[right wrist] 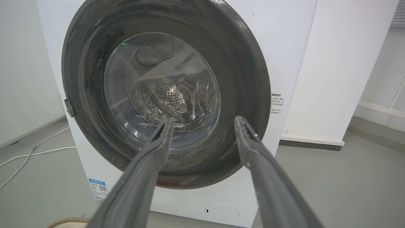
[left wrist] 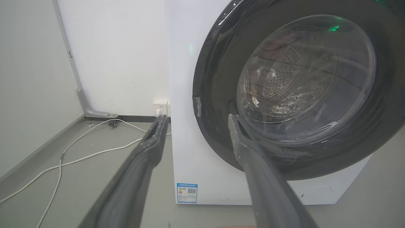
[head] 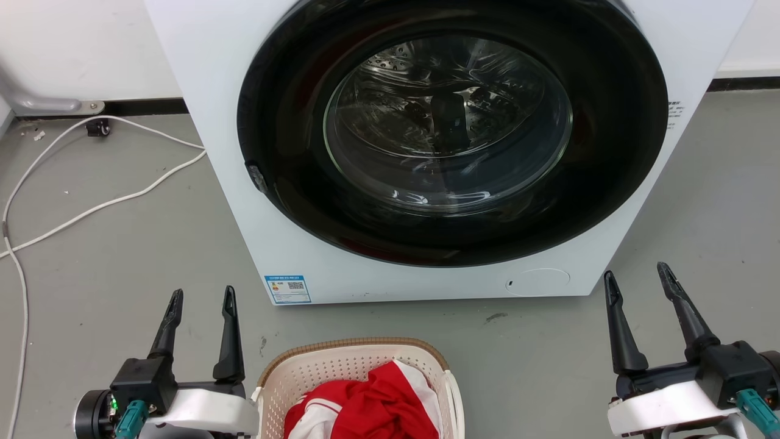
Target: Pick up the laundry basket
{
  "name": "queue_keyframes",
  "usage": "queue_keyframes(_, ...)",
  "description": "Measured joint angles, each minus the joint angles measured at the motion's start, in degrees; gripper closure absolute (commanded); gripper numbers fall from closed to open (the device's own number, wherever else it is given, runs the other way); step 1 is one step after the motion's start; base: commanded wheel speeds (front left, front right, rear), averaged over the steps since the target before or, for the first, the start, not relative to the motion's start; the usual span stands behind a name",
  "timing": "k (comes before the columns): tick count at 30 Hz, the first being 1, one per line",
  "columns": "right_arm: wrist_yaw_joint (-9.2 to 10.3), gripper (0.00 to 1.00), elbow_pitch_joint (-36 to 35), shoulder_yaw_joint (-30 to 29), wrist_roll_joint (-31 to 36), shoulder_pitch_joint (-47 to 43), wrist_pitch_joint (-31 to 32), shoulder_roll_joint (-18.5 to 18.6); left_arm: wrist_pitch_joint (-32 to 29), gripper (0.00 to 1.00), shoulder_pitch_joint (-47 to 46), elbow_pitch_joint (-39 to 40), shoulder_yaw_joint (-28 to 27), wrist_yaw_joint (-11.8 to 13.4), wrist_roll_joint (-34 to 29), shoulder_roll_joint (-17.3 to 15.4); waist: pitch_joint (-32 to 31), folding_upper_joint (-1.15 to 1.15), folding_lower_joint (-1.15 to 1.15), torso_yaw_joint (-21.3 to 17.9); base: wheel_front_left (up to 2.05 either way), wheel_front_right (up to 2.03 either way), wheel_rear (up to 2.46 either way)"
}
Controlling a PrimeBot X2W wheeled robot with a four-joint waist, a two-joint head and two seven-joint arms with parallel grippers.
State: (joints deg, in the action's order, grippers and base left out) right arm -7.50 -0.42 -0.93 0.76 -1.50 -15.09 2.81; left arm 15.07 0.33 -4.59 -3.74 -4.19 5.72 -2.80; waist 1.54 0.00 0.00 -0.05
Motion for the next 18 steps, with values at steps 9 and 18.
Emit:
queue_keyframes(9, 0.00, 0.00, 0.3, 1.0, -0.3, 0.0, 0.0, 0.0, 0.0, 0.00, 0.0, -0.4, -0.3, 0.3, 0.4, 0.0, 0.6, 0.00, 0.00, 0.1, 0.00, 0.00, 0.00)
queue_keyframes(18, 0.00, 0.00, 5.4, 3.8, -0.3, 1.9, 0.0, 0.0, 0.0, 0.00, -2.4, -7.1, -2.5, 1.7, -0.9, 0.0, 3.5, 0.00, 0.00, 0.4, 0.00, 0.00, 0.00)
